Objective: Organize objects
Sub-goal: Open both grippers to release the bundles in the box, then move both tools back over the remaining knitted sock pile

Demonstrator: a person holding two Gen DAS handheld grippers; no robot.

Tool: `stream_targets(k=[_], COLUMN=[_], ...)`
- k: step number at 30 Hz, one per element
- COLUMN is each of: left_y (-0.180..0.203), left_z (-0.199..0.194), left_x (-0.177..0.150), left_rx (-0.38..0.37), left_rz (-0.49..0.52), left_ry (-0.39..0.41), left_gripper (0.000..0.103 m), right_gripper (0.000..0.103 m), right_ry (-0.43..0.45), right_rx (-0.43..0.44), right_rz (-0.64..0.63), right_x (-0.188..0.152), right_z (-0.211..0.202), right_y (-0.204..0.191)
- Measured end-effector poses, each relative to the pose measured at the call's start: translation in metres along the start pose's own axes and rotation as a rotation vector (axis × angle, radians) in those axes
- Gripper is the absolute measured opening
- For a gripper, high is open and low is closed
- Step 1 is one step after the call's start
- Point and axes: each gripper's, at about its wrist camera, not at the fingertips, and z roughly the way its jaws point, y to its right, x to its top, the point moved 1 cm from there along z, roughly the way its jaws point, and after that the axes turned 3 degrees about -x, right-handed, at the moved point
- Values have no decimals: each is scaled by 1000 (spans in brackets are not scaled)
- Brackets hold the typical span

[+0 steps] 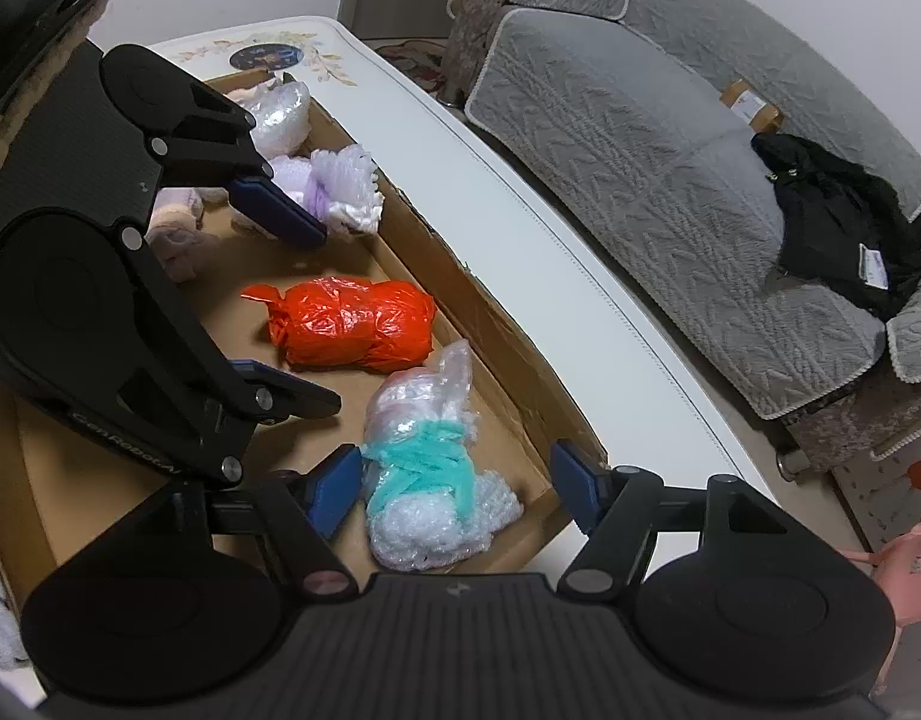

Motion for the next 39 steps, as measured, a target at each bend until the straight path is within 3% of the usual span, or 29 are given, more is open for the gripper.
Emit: stream_targets(k=[9, 26, 32, 39], left_y=[0, -7, -28, -56], left_z=[-24, -77, -117, -174], left_x=[-3, -17, -46, -106], left_rx=[6, 10, 26, 89], left_rz=[-31, -79, -128, -223], left_ry=[14, 70, 127, 202], left_gripper=[89, 94, 96, 99], right_gripper=[75, 75, 76, 78], right_ry=[1, 19, 79, 169], right_rx=[-29, -69, -73, -72], right_rz=[21, 54, 130, 177], right_x=[2, 1, -11, -36], right_z=[-14, -40, -67, -104], right_y=[1, -18, -25, -47])
